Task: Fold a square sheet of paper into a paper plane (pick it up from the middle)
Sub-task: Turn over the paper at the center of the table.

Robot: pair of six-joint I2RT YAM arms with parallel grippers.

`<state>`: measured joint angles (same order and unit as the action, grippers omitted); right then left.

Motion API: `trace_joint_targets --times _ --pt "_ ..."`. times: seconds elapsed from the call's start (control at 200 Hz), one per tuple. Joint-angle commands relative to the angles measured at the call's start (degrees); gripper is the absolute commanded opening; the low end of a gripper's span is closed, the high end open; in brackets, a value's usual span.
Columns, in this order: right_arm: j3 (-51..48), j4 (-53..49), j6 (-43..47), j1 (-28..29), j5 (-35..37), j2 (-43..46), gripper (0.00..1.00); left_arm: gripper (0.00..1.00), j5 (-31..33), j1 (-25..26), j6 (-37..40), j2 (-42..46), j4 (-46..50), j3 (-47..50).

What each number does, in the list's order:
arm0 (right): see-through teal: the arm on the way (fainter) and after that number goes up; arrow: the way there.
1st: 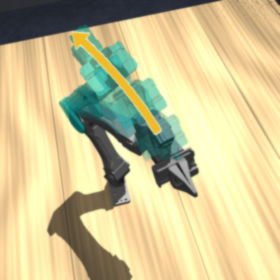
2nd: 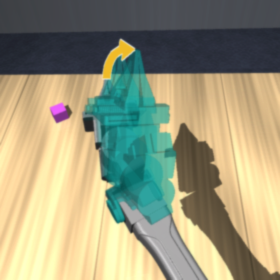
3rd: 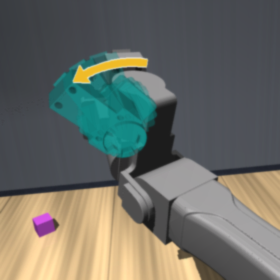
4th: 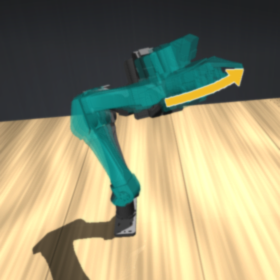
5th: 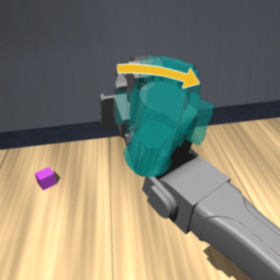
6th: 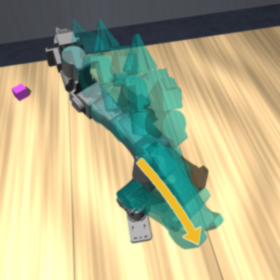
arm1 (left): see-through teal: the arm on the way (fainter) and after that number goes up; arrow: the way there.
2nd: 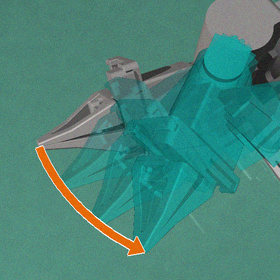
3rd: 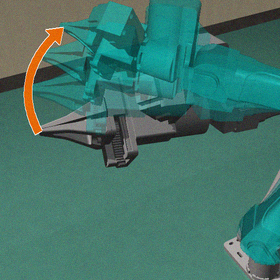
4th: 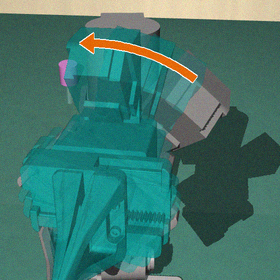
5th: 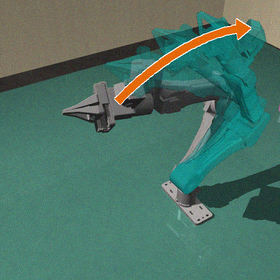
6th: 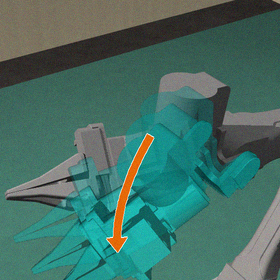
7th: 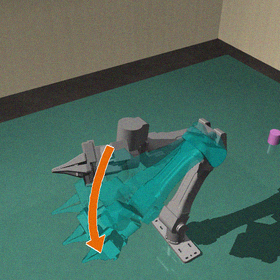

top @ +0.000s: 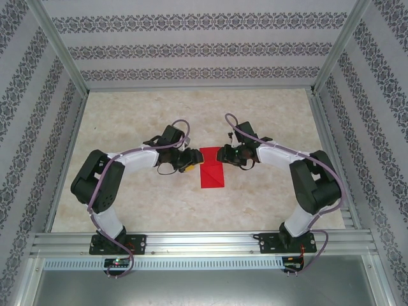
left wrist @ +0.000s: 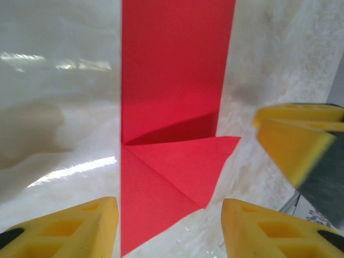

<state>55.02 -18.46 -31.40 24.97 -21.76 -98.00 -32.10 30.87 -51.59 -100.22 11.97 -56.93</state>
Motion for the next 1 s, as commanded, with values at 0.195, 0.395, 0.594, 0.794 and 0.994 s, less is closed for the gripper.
trace_joint_targets --times 0.195,0.395,0.594,0.794,0.994 --pt "-0.90 9.21 -1.39 -0.80 -7.94 -3.69 0.29 0.55 -2.76 1.91 -5.09 -1.15 -8.30 2.02" --pt "-2.22 9.19 -0.87 -1.41 -7.79 -3.47 0.19 0.55 -3.83 2.37 -5.80 -2.33 -9.82 2.22" --pt "-3.60 9.31 0.57 -1.86 -8.43 -2.79 0.27 0.55 -3.94 2.88 -6.02 -3.21 -10.34 2.15" --pt "-5.98 9.39 1.73 -1.85 -9.95 -1.19 0.32 0.54 -3.55 3.20 -5.98 -3.46 -9.98 2.03" --pt "-7.52 9.91 1.65 -1.83 -9.92 0.00 0.32 0.53 -3.67 3.38 -5.76 -4.51 -9.99 1.68"
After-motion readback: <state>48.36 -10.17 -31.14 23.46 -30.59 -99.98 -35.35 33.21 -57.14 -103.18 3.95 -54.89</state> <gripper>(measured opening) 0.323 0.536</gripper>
